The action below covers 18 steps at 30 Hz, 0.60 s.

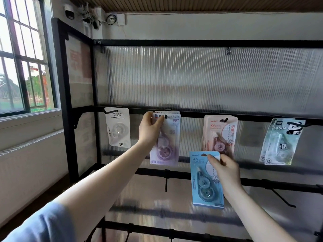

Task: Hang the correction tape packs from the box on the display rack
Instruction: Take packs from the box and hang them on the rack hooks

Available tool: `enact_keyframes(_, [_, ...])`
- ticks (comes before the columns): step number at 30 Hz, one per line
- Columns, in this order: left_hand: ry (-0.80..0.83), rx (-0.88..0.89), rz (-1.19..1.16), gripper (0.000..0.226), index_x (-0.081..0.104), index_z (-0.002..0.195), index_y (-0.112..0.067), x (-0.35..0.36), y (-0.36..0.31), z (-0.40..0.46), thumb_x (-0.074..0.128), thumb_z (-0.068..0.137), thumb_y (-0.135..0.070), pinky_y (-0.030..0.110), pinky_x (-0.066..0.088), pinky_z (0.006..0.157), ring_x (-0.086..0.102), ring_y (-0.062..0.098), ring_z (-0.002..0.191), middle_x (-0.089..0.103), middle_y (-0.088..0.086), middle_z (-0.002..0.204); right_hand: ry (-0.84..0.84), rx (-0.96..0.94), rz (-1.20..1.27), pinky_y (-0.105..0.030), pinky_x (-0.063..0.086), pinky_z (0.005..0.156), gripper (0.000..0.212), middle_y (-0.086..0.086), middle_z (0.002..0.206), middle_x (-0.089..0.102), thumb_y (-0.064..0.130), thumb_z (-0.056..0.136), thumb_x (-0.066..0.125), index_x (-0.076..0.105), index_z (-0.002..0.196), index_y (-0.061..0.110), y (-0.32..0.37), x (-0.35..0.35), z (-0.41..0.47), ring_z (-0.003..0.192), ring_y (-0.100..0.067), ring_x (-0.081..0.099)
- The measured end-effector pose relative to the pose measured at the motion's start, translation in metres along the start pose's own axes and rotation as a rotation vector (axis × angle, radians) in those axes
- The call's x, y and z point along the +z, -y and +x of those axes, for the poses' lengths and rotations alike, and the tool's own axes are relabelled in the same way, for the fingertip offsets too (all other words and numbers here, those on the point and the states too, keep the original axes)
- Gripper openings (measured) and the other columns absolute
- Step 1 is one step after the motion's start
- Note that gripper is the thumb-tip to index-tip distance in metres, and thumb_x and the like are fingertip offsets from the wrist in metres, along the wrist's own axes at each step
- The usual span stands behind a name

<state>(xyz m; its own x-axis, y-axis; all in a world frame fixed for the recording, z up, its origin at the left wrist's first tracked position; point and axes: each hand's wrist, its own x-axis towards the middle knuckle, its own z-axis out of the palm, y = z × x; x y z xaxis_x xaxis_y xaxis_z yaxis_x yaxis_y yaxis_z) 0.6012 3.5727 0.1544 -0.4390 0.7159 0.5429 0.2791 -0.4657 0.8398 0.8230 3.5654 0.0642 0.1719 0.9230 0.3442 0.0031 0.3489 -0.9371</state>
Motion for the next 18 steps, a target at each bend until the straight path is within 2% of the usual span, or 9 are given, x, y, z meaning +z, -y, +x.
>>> enact_keyframes(3, [0.006,0.003,0.056,0.018,0.048,0.089,-0.013,0.004,0.003,0.006,0.06,0.092,-0.025,0.032,0.04,0.067,0.045,0.013,0.068,0.048,-0.003,0.075,0.026,-0.007,-0.02,-0.045,0.054,0.075,0.008,-0.008,0.08,0.073,0.016,0.087,0.066,0.068,0.08,0.013,0.0,-0.001,0.0,0.08,-0.03,0.069])
enact_keyframes(7, [-0.002,0.018,0.131,0.016,0.049,0.099,-0.015,0.008,0.007,0.011,0.059,0.092,-0.025,0.031,0.041,0.071,0.049,0.012,0.072,0.049,-0.009,0.077,0.016,-0.016,-0.027,-0.038,0.05,0.068,0.01,-0.012,0.08,0.073,0.015,0.087,0.066,0.066,0.08,0.007,-0.002,-0.002,0.001,0.075,-0.028,0.069])
enact_keyframes(12, [-0.004,-0.007,0.158,0.024,0.051,0.109,-0.016,0.007,0.01,0.014,0.061,0.091,-0.029,0.04,0.05,0.081,0.058,0.018,0.085,0.056,-0.005,0.089,0.023,-0.014,-0.039,-0.039,0.052,0.069,0.011,-0.006,0.076,0.073,0.016,0.088,0.065,0.066,0.083,0.006,-0.002,-0.002,-0.001,0.074,-0.025,0.07])
enact_keyframes(15, [-0.017,0.005,0.168,0.027,0.052,0.113,-0.013,0.005,0.008,0.013,0.061,0.091,-0.027,0.034,0.049,0.08,0.058,0.015,0.082,0.057,-0.008,0.089,0.031,-0.018,-0.05,-0.035,0.051,0.067,0.013,-0.004,0.076,0.073,0.017,0.088,0.065,0.066,0.085,0.005,-0.003,-0.004,-0.003,0.073,-0.022,0.07])
enact_keyframes(18, [-0.048,0.037,0.248,0.023,0.052,0.107,-0.016,0.001,0.008,0.009,0.062,0.09,-0.028,0.031,0.046,0.076,0.057,0.014,0.084,0.058,-0.006,0.093,0.031,-0.016,-0.053,-0.037,0.051,0.069,0.01,-0.007,0.078,0.073,0.017,0.088,0.065,0.067,0.083,0.008,-0.004,-0.005,-0.004,0.077,-0.025,0.07])
